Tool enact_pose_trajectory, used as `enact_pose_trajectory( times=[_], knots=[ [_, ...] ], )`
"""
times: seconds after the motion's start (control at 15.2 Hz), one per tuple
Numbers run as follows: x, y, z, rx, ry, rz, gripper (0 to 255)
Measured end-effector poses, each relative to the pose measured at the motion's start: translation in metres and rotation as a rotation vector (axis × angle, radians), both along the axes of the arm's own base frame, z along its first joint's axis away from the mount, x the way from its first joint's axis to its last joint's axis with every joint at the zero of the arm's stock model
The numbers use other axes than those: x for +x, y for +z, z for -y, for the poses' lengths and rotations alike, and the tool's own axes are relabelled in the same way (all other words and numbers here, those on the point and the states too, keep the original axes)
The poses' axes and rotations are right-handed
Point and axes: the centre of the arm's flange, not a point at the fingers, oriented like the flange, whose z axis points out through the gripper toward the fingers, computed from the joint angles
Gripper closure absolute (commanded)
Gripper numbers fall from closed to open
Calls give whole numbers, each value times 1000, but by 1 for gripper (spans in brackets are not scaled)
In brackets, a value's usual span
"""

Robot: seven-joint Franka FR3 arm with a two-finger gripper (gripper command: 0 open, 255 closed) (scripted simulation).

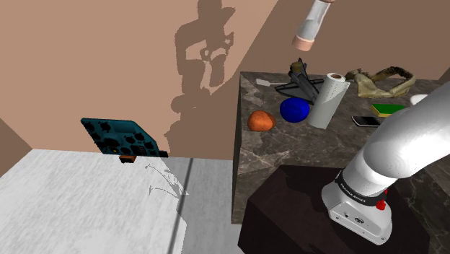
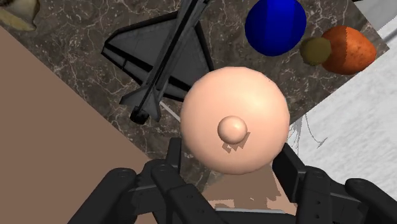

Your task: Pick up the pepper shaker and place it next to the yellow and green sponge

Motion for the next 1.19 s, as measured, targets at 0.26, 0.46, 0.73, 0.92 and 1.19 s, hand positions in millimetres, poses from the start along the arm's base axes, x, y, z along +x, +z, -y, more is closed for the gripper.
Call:
enact_pose_trajectory(
  times=[0.26,0.46,0.73,0.92,1.19],
  knots=[
    [-51,-1,17,0,0,0,255],
    [-90,-1,27,0,0,0,255],
    [-139,0,40,0,0,0,255],
    [-178,-4,53,0,0,0,255],
    [-226,-1,68,-1,0,0,255]
  ],
)
